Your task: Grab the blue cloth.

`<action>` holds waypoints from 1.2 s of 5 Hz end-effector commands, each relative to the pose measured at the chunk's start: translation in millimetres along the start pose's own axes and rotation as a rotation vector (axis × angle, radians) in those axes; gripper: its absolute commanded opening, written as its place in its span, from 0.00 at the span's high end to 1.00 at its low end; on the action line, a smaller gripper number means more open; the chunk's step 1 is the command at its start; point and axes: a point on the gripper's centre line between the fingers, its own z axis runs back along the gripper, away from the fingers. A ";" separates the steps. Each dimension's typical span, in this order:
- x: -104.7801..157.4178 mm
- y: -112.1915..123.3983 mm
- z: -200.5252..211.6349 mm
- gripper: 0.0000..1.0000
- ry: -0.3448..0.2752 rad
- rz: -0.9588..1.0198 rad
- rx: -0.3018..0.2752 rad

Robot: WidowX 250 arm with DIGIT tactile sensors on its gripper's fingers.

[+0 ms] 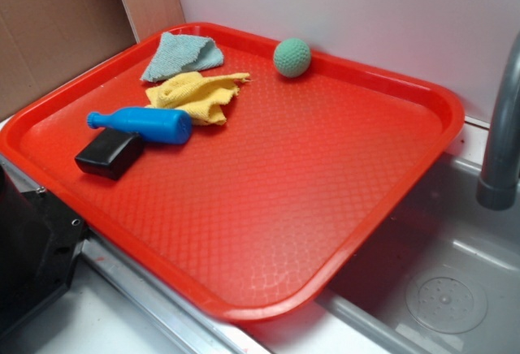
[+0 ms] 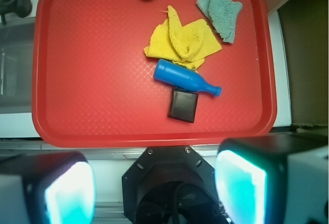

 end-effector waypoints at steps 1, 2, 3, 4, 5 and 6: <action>0.0 0.0 0.0 0.00 0.000 0.000 0.000; 7.7 11.9 -5.7 0.00 -0.070 0.135 -0.047; 19.5 24.7 -17.6 0.00 -0.121 0.313 -0.054; 28.1 44.9 -29.4 0.00 -0.155 0.475 -0.063; 46.3 71.5 -53.8 0.00 -0.204 0.615 -0.040; 65.2 93.3 -76.4 0.00 -0.257 0.708 -0.001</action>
